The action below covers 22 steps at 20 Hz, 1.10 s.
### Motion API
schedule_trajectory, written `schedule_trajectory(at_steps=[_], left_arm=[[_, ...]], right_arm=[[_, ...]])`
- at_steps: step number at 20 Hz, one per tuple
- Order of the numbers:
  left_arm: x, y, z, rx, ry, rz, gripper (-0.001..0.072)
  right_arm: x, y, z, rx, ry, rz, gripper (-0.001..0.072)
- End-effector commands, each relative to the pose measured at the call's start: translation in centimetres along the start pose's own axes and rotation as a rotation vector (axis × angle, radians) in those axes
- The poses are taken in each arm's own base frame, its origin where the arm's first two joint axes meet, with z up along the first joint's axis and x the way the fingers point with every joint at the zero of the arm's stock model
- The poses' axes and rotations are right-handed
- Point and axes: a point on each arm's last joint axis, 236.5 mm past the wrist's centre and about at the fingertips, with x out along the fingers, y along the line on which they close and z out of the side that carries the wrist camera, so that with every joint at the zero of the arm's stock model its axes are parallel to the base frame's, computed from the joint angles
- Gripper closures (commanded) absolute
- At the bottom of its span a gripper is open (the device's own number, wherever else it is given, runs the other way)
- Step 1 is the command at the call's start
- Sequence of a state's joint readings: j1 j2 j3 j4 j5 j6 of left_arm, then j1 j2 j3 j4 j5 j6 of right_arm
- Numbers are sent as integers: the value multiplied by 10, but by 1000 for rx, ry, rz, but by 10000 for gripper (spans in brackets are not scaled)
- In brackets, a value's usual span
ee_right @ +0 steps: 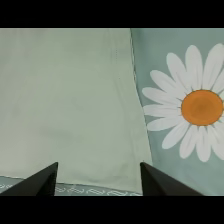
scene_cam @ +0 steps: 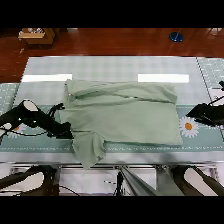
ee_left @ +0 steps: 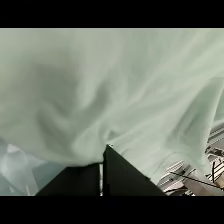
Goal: Fold the shirts.
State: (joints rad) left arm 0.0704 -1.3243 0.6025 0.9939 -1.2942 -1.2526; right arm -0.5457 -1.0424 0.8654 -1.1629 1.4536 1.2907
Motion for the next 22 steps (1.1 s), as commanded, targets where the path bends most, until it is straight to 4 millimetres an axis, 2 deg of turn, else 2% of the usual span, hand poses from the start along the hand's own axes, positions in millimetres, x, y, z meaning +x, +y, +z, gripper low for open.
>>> schedule_trajectory(at_steps=[1,3,8,15,18,21,22], left_arm=[[10,0,1,13,16,12,680],[10,0,0,20,24,11,680],[9,-1,0,35,23,9,680],[9,-1,0,49,22,9,680],[9,-1,0,49,22,8,680],[9,-1,0,60,21,8,680],[9,-1,1,69,19,7,680]], right_arm=[[0,-14,-12,6,47,-58,131],[6,-37,-27,58,92,-115,131],[44,-49,-66,242,136,13,131],[77,-49,-94,286,185,32,133],[93,-34,-90,339,178,121,146],[101,-33,-75,394,136,154,283],[103,-32,-74,402,136,160,380]])
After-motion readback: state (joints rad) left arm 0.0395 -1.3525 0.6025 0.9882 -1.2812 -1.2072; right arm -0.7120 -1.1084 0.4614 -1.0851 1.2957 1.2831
